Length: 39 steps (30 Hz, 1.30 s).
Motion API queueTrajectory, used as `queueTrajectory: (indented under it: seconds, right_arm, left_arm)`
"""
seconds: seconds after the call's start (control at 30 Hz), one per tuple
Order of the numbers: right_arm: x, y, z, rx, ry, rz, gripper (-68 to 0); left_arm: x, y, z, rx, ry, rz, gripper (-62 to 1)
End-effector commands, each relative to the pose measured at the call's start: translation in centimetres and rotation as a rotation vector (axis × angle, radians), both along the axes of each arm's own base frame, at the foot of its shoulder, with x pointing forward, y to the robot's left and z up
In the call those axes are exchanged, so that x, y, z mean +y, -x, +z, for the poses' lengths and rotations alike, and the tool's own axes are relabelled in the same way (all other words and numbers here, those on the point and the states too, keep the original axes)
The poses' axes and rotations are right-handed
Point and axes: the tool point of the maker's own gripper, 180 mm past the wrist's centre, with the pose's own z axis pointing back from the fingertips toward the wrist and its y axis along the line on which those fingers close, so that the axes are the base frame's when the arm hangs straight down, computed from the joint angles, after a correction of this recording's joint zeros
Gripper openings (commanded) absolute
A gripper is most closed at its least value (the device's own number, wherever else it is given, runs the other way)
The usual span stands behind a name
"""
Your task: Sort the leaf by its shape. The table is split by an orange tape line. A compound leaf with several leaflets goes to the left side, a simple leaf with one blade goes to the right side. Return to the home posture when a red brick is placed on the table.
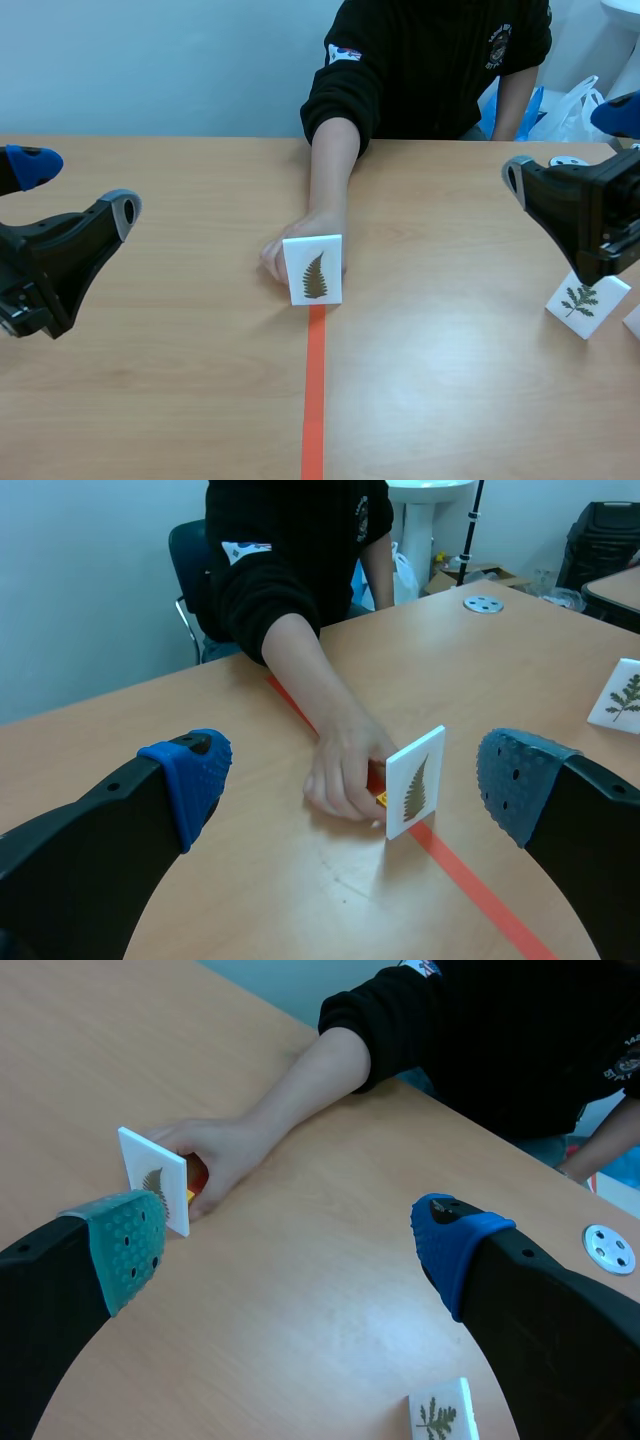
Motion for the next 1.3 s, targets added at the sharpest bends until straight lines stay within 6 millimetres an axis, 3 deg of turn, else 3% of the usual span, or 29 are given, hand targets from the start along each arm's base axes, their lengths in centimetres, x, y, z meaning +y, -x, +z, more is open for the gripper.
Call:
queueTrajectory:
  seconds: [0.0,0.57,0.7,0.97,1.07,1.27]
  right_arm:
    - [-0.2,-0.3,0.8,-0.033,0.002,-0.002,-17.3]
    - [-0.5,-0.4,0.5,-0.024,0.008,-0.009,-17.3]
    - [-1.8,-1.0,-0.8,0.003,0.022,-0.043,-17.3]
    - [-5.5,-3.5,-5.7,0.107,0.020,-0.113,-17.3]
    - [-5.1,-4.1,-7.5,0.156,0.031,-0.053,-17.3]
    - [-2.3,-5.3,-9.9,0.214,0.084,0.103,-17.3]
  left_arm:
    - [0.1,-0.1,0.6,-0.019,0.023,0.010,-8.0]
    - [0.1,-0.1,0.6,-0.019,0.023,0.006,-8.0]
    - [0.1,-0.1,0.6,-0.019,0.023,0.006,-8.0]
    - [0.1,-0.1,0.6,-0.019,0.023,0.006,-8.0]
    - [0.1,-0.1,0.6,-0.019,0.023,0.006,-8.0]
    - [0.1,-0.1,0.6,-0.019,0.023,0.006,-8.0]
